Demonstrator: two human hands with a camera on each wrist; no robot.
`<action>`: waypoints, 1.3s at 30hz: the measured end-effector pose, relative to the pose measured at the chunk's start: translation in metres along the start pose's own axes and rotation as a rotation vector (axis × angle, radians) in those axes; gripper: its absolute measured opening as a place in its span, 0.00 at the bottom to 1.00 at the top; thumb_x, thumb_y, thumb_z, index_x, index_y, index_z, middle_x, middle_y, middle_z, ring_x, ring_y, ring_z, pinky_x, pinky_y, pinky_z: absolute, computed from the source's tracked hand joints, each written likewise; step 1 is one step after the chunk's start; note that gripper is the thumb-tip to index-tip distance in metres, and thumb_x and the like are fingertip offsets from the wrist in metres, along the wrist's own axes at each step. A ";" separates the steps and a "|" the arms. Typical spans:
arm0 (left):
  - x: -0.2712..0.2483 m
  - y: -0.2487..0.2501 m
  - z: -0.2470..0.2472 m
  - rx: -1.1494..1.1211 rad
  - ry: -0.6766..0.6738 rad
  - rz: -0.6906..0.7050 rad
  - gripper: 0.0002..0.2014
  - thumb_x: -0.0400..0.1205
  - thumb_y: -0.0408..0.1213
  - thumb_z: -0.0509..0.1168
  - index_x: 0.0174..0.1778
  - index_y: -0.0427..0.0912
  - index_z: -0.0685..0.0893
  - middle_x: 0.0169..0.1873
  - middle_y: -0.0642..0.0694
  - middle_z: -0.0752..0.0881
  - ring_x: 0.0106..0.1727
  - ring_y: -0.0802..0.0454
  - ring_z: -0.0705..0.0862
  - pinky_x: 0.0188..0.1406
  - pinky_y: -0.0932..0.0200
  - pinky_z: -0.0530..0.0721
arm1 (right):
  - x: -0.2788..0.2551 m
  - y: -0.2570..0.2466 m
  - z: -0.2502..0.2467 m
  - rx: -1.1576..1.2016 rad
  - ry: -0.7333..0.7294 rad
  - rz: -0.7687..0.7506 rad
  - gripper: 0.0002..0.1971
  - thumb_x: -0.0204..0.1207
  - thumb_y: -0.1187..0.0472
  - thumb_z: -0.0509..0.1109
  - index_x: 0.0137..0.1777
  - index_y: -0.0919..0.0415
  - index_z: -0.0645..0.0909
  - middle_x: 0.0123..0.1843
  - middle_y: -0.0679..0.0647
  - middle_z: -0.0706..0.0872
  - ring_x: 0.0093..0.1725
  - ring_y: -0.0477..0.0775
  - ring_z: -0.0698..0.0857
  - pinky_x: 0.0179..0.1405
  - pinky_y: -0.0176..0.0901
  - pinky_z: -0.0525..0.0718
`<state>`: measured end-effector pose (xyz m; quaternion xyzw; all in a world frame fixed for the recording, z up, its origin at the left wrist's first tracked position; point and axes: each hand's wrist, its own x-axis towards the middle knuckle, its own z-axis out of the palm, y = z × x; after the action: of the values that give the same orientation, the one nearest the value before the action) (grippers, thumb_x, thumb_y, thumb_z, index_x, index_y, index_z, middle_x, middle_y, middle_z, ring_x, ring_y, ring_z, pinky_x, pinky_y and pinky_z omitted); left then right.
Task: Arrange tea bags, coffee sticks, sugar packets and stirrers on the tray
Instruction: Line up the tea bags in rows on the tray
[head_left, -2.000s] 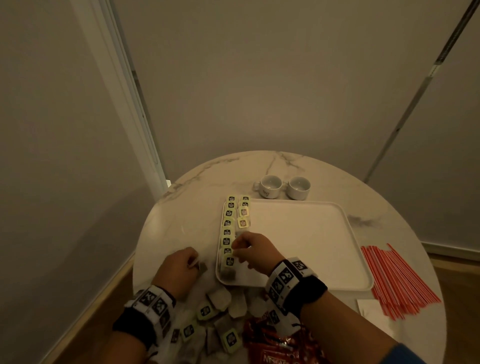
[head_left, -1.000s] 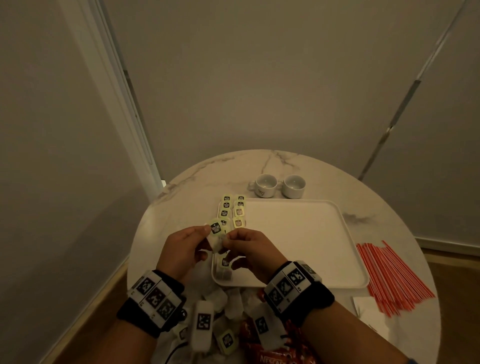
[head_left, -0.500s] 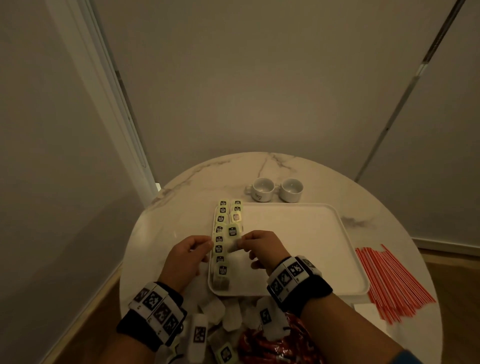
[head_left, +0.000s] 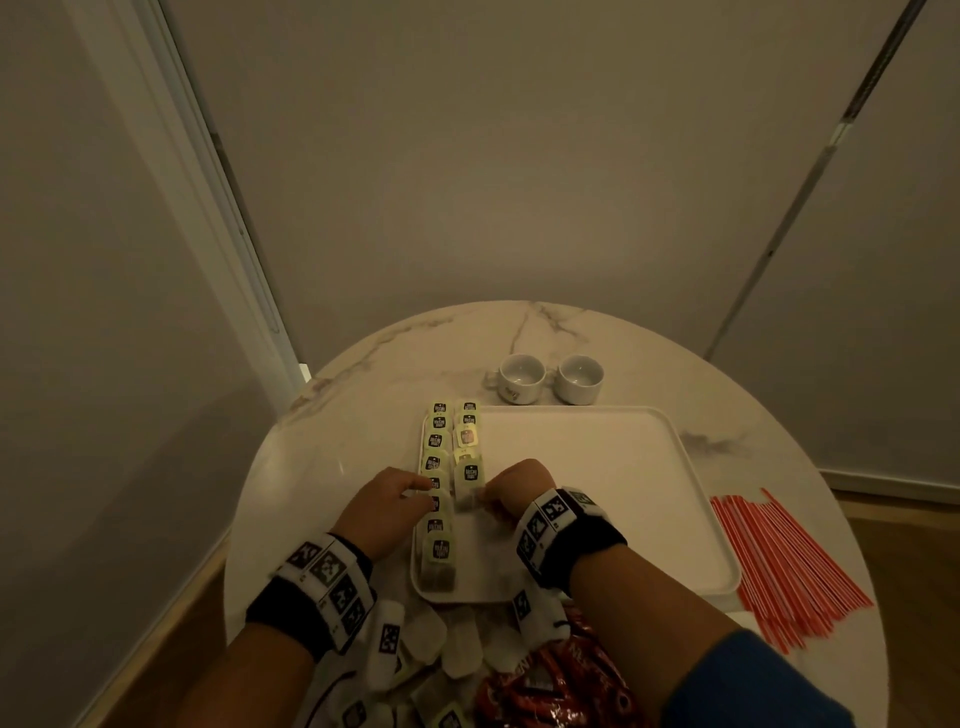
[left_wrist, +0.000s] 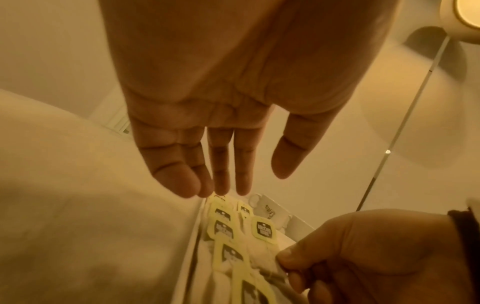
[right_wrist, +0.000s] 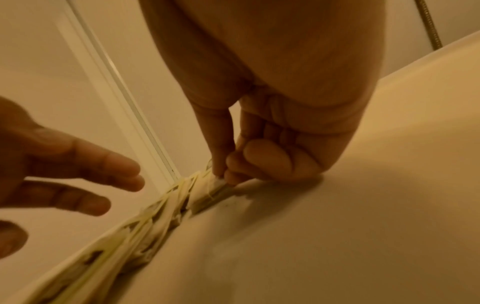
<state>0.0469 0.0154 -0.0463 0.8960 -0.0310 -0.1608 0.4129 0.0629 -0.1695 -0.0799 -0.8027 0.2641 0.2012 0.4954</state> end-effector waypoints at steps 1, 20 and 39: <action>0.004 0.001 0.000 0.027 -0.016 -0.007 0.14 0.82 0.38 0.65 0.62 0.43 0.84 0.62 0.44 0.80 0.61 0.50 0.80 0.58 0.60 0.75 | 0.002 0.000 0.001 -0.016 0.012 0.005 0.20 0.60 0.56 0.85 0.43 0.71 0.87 0.38 0.61 0.88 0.36 0.57 0.83 0.40 0.45 0.83; 0.018 -0.001 0.007 0.159 -0.095 -0.060 0.14 0.82 0.36 0.62 0.62 0.41 0.82 0.63 0.42 0.82 0.62 0.47 0.80 0.58 0.57 0.77 | 0.013 0.004 0.001 -0.181 0.030 -0.030 0.15 0.69 0.57 0.78 0.52 0.66 0.86 0.44 0.58 0.87 0.42 0.56 0.85 0.45 0.45 0.86; 0.029 -0.008 0.006 0.141 -0.126 -0.037 0.19 0.82 0.38 0.63 0.69 0.40 0.81 0.68 0.43 0.79 0.66 0.48 0.78 0.62 0.59 0.74 | 0.015 0.005 0.009 -0.337 0.014 -0.081 0.15 0.73 0.54 0.76 0.54 0.64 0.85 0.53 0.61 0.88 0.53 0.61 0.88 0.58 0.54 0.87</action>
<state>0.0719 0.0114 -0.0636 0.9113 -0.0519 -0.2219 0.3428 0.0713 -0.1665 -0.0962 -0.8858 0.1973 0.2169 0.3598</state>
